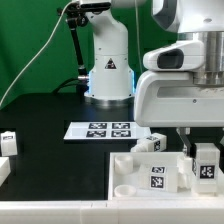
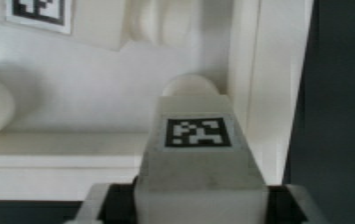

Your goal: Assemble one leg

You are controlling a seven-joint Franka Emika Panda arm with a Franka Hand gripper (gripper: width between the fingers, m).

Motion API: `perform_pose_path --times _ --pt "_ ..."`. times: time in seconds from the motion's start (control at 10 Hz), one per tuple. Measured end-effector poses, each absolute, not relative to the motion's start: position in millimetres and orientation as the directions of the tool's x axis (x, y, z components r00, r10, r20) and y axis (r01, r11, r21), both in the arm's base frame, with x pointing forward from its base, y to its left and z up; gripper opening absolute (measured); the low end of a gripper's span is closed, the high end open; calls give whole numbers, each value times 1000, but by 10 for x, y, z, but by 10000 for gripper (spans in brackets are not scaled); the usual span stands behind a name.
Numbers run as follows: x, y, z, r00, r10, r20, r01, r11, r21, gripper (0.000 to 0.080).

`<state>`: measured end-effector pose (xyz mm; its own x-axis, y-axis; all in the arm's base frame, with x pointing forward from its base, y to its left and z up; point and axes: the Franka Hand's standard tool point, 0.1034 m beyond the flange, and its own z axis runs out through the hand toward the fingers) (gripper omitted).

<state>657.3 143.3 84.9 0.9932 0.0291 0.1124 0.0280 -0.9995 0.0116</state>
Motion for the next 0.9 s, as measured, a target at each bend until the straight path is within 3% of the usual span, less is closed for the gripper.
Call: perform_pose_path --times 0.1,0.4,0.8,0.9 --pt "6572 1435 849 993 23 112 21 -1000 10 282" --pt "6561 1452 844 955 -275 110 -274 -961 -24 282" --pt "6543 1473 836 738 -668 96 -665 -744 -65 284" --pt "6544 1453 833 649 -756 77 -751 -654 -95 284"
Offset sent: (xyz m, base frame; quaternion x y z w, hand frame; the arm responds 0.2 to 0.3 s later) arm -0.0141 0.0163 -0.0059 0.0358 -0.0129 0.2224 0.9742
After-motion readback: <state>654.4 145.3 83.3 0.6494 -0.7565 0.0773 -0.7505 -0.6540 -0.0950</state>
